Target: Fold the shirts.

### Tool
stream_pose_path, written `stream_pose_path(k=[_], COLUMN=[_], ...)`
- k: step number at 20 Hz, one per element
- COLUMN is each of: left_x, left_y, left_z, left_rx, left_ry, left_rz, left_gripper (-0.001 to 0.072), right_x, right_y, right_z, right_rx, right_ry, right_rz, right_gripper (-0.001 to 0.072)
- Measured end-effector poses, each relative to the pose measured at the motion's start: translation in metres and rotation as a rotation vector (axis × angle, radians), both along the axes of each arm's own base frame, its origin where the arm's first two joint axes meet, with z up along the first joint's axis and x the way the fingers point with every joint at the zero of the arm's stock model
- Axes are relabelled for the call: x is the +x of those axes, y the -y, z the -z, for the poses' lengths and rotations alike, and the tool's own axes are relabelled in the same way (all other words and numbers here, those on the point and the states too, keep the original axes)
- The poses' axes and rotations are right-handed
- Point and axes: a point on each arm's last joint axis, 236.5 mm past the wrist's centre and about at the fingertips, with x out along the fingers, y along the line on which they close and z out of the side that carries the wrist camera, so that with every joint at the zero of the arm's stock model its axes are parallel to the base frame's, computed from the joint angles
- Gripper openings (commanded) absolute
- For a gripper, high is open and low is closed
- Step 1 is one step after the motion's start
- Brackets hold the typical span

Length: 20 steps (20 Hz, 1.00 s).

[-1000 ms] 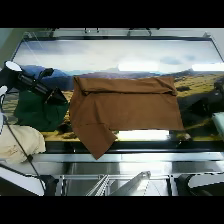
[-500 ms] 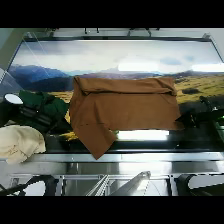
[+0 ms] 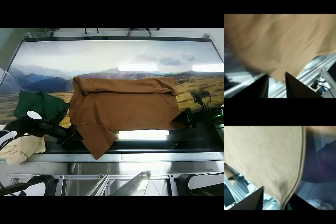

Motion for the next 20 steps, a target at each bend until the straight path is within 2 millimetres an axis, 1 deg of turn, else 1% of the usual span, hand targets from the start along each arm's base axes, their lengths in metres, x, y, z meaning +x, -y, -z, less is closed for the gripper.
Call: stream_pose_path(k=[1,2,3,4,5,6,8,9,11,14,15,17,19,20], left_x=[0.006,0.011,0.017,0.023,0.026,0.031,0.039,0.042,0.044,0.037,0.033,0.025,0.020,0.019], left_y=[0.005,0.009,0.012,0.014,0.015,0.016,0.013,0.010,-0.003,-0.025,-0.027,-0.030,-0.026,-0.021], left_z=[0.003,0.005,0.007,0.009,0.009,0.010,0.009,0.008,0.005,-0.004,-0.013,-0.030,-0.051,-0.066], left_rx=[-0.004,-0.004,-0.003,0.002,0.000,0.002,0.004,0.007,0.021,0.038,0.019,-0.014,-0.060,-0.095], left_ry=[0.007,0.018,0.027,0.037,0.042,0.051,0.067,0.075,0.091,0.120,0.127,0.151,0.194,0.228], left_rz=[0.018,0.036,0.058,0.073,0.090,0.098,0.094,0.080,0.050,0.013,0.001,-0.020,-0.025,-0.024], left_gripper=[0.0239,0.0186,0.0055,0.0023,0.0023,0.0024,0.0024,0.0025,0.0026,0.0026,0.0026,0.0026,0.0025,0.0026], right_x=[0.000,0.001,0.001,0.001,0.001,0.002,0.003,0.003,0.006,-0.004,-0.009,-0.013,-0.018,-0.021], right_y=[0.000,0.000,-0.001,-0.001,-0.001,0.002,0.005,0.008,0.017,0.024,0.024,0.025,0.028,0.030], right_z=[0.000,0.000,0.000,-0.001,-0.001,0.002,0.003,0.002,0.001,-0.006,-0.010,-0.023,-0.033,-0.038], right_rx=[0.001,0.002,0.003,0.004,0.003,-0.010,-0.015,-0.016,-0.024,0.006,0.029,0.073,0.084,0.079], right_ry=[0.001,0.001,0.002,0.002,0.003,0.005,0.011,0.013,0.023,0.003,-0.009,-0.017,-0.032,-0.040], right_rz=[0.001,0.002,0.003,0.003,0.004,0.007,0.015,0.022,0.042,0.042,0.039,0.052,0.061,0.065], right_gripper=[0.0346,0.0344,0.0342,0.0328,0.0186,0.0139,0.0131,0.0031,0.0020,0.0020,0.0020,0.0019,0.0019,0.0020])
